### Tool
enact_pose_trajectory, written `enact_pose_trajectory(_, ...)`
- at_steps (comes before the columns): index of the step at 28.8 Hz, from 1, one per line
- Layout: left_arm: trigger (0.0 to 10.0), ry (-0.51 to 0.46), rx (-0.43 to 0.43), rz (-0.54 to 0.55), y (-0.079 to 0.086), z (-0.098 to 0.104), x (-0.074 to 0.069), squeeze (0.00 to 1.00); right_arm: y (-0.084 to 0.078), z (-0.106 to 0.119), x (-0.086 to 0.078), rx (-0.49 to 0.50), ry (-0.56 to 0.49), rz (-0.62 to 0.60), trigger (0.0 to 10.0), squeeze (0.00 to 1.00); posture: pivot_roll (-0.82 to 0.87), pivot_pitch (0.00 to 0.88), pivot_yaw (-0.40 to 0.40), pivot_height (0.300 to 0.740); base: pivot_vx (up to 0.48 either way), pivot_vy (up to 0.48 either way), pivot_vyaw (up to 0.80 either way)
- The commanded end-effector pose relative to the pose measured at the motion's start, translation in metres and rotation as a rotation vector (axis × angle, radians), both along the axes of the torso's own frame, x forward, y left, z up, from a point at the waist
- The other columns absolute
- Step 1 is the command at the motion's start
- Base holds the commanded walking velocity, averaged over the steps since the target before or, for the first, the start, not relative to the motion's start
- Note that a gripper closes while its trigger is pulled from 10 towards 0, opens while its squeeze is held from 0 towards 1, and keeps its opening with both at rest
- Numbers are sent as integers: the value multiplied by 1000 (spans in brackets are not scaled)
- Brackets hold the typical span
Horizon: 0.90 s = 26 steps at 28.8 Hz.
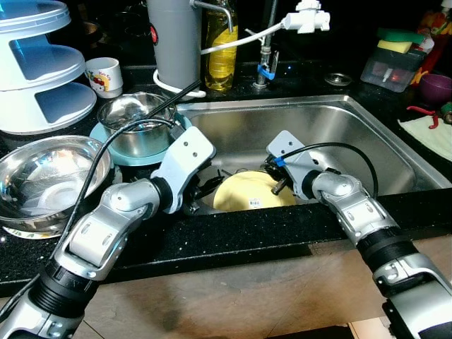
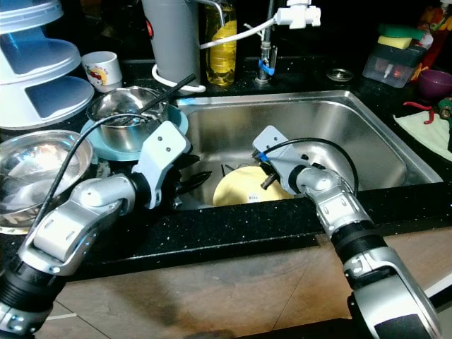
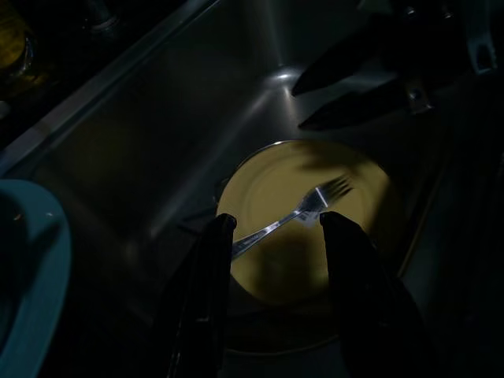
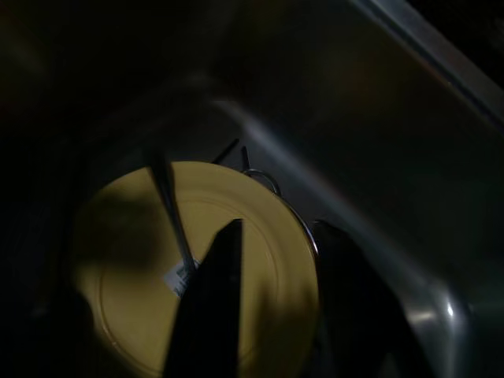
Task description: Kitchen organization
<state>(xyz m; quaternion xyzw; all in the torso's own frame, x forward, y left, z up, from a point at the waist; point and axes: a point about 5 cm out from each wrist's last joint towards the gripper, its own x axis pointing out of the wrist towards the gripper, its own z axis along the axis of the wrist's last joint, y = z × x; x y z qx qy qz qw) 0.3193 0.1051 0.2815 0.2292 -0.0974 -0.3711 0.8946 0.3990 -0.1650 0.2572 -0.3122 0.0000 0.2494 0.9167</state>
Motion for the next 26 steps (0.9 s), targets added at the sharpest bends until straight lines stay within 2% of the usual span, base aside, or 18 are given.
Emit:
enact_pose_trajectory(1, 10000, 7, 0, -6, -2, -3, -3, 0, 1, -1, 1, -12, -2, 9, 10000, 639, 27, 183, -1, 740, 0, 0, 0)
enact_pose_trajectory(2, 10000, 9, -8, -1, -2, -3, -3, 0, 0, -1, 1, -11, -6, 8, 10000, 639, 27, 183, -1, 740, 0, 0, 0)
enact_pose_trajectory(3, 10000, 19, -37, 11, -1, 0, -2, 0, 0, 0, 1, 2, -7, 5, 10000, 0, 27, 183, -1, 740, 0, 0, 0)
enact_pose_trajectory(5, 10000, 45, -102, 39, 1, 6, 0, 0, -2, 2, 1, 19, -9, 1, 10000, 0, 27, 183, -1, 740, 0, 0, 0)
enact_pose_trajectory(8, 10000, 28, -210, 77, 9, 21, 2, 0, -3, 5, 1, 57, -26, -7, 10000, 0, 27, 183, -1, 740, 0, 0, 0)
enact_pose_trajectory(9, 10000, 28, -210, 77, 9, 21, 2, 0, -3, 5, 1, 57, -26, -7, 10000, 0, 27, 183, -1, 740, 0, 0, 0)
enact_pose_trajectory(10, 10000, 13, -262, 91, 15, 30, 2, 0, -3, 8, 1, 88, -38, -6, 10000, 0, 27, 183, -1, 740, 0, 0, 0)
enact_pose_trajectory(13, 10000, 5, -305, 108, 20, 37, 2, 0, -2, 10, 0, 118, -49, -5, 10000, 0, 27, 183, -1, 740, 0, 0, 0)
enact_pose_trajectory(14, 10000, -30, -346, 193, 44, 55, 4, 0, 2, 17, -1, 198, -67, 15, 10000, 0, 27, 183, -1, 740, 0, 0, 0)
enact_pose_trajectory(15, 10000, -30, -346, 193, 44, 55, 4, 0, 2, 17, -1, 198, -67, 15, 10000, 0, 27, 183, -1, 740, 0, 0, 0)
enact_pose_trajectory(18, 10000, -73, -359, 345, 78, 72, 6, 0, 8, 20, -2, 240, -80, 42, 10000, 0, 25, 177, -2, 740, 0, 0, 0)
enact_pose_trajectory(19, 10000, -73, -359, 345, 78, 72, 6, 0, 8, 20, -2, 240, -80, 42, 10000, 0, 25, 177, -2, 740, 0, 0, 0)
enact_pose_trajectory(22, 10000, -92, -361, 463, 112, 83, 3, 0, 12, 21, -3, 255, -77, 65, 10000, 0, 29, 183, -8, 740, 0, 0, 0)
enact_pose_trajectory(23, 10000, -92, -361, 463, 112, 83, 3, 0, 12, 21, -3, 255, -77, 65, 10000, 0, 29, 183, -8, 740, 0, 0, 0)
enact_pose_trajectory(24, 10000, -95, -368, 477, 120, 85, 2, 0, 13, 20, -3, 255, -76, 69, 10000, 0, 29, 183, -8, 740, 0, 0, 0)
enact_pose_trajectory(26, 10000, -100, -346, 547, 145, 87, -2, 0, 14, 20, -3, 255, -75, 73, 10000, 0, 32, 184, -10, 740, 0, 0, 0)
